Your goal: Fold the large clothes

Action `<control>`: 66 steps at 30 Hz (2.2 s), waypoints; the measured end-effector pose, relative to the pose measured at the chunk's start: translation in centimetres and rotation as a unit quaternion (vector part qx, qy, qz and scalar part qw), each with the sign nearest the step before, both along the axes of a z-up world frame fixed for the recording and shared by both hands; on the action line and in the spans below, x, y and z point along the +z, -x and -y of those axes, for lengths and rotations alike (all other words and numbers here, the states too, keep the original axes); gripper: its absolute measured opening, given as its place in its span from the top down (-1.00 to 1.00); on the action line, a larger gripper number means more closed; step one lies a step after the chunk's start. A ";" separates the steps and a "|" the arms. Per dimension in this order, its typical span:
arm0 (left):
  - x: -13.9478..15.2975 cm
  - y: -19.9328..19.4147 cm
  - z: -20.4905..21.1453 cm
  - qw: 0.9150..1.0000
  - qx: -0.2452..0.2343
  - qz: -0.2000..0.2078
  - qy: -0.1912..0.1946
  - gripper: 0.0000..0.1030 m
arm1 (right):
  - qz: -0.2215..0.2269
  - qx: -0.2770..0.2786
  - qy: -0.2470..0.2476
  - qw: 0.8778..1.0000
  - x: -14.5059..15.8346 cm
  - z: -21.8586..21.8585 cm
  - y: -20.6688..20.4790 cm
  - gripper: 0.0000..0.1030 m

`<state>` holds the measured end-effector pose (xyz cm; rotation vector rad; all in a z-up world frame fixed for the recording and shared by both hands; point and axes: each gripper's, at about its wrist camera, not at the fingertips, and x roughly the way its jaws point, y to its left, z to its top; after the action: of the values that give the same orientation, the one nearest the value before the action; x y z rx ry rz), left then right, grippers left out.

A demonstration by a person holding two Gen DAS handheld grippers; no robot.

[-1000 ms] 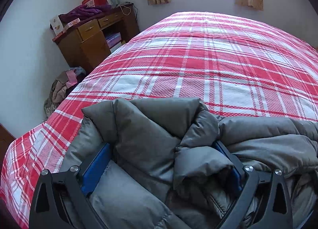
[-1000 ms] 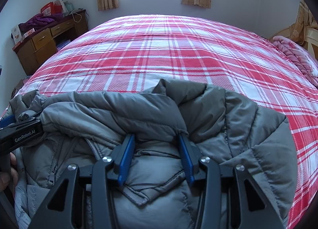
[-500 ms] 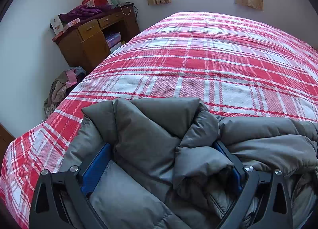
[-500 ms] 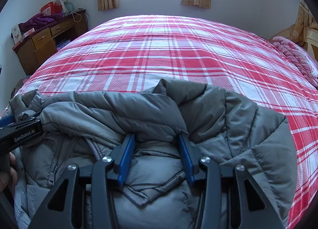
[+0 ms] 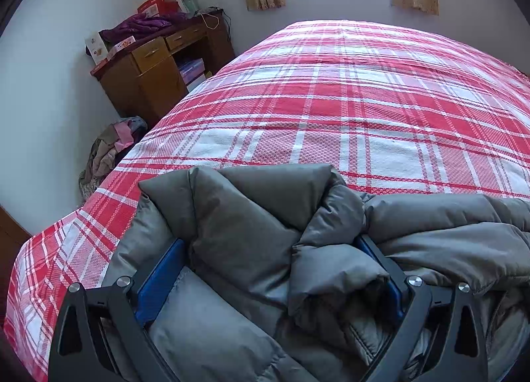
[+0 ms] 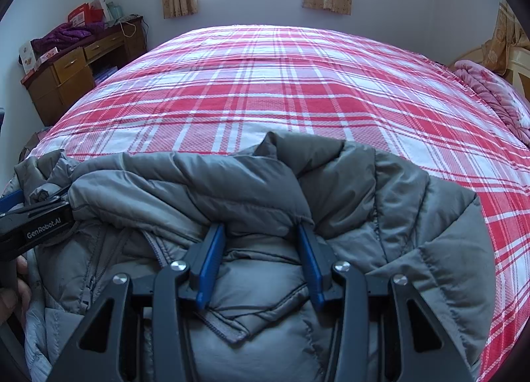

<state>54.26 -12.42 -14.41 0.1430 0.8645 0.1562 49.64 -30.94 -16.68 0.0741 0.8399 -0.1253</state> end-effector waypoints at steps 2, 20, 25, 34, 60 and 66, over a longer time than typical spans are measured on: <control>0.0 0.0 0.0 1.000 0.001 0.001 -0.002 -0.96 | 0.001 0.000 -0.003 1.000 0.0 0.2 0.0 0.09; 7.7 21.2 -10.1 0.995 -0.095 0.024 -0.006 -0.98 | -0.011 -0.018 -0.060 0.998 4.3 5.1 18.6 -0.66; 4.2 30.1 -15.2 0.997 -0.069 -0.010 -0.010 -0.98 | -0.020 -0.031 -0.039 0.999 3.6 4.8 29.0 -0.66; 1.3 40.1 -20.0 0.999 -0.037 -0.029 0.008 -0.98 | -0.029 -0.033 -0.028 0.999 1.7 3.6 40.1 -0.66; 13.2 51.0 -23.8 0.971 -0.152 0.097 0.159 0.99 | 0.102 0.015 -0.116 0.988 8.8 1.3 51.3 0.82; 21.5 53.1 -25.6 0.950 -0.163 0.188 0.189 1.00 | 0.217 0.035 -0.116 0.969 17.8 1.2 55.8 0.83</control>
<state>1.17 13.16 7.13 -0.1046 0.4665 -0.2860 -6.13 -32.16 1.11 0.2823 0.4146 0.0571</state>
